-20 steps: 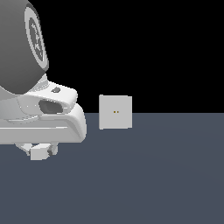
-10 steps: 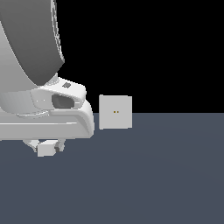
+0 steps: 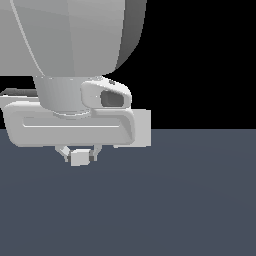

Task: Plug the charger into the wall socket.

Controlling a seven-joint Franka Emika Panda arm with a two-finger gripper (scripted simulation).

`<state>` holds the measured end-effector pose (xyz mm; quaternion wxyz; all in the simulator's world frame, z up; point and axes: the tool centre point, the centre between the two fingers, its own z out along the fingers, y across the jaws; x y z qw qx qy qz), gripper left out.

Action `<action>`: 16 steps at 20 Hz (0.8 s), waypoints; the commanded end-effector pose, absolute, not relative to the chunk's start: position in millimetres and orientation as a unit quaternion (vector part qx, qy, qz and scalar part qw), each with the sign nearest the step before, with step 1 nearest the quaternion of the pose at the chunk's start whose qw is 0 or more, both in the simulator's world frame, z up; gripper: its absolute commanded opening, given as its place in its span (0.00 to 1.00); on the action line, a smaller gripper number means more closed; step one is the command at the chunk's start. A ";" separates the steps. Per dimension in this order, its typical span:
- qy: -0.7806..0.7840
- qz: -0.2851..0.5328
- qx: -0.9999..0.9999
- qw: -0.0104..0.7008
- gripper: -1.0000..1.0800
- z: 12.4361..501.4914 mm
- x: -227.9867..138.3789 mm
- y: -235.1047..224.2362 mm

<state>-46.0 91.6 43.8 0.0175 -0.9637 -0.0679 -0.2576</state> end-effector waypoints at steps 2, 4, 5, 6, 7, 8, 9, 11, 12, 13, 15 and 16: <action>-0.076 -0.258 -0.963 0.019 0.00 53.7 -44.8 70.8; -0.080 -0.258 -0.963 0.020 0.00 58.8 -43.9 60.0; -0.082 -0.258 -0.962 0.020 0.00 61.2 -43.4 54.9; -0.083 -0.258 -0.962 0.020 0.00 63.5 -42.9 49.9; -0.085 -0.258 -0.962 0.021 0.00 65.8 -42.4 45.1; -0.087 -0.258 -0.962 0.021 0.00 68.0 -41.9 40.5; -0.089 -0.258 -0.962 0.021 0.00 70.1 -41.4 36.0; -0.092 -0.258 -0.961 0.022 0.00 74.1 -40.4 27.4; -0.093 -0.258 -0.961 0.022 0.00 76.0 -39.8 23.4; -0.095 -0.258 -0.961 0.023 0.00 77.9 -39.3 19.5; -0.097 -0.258 -0.961 0.023 0.00 81.4 -38.2 12.0; -0.099 -0.258 -0.961 0.023 0.00 83.0 -37.7 8.5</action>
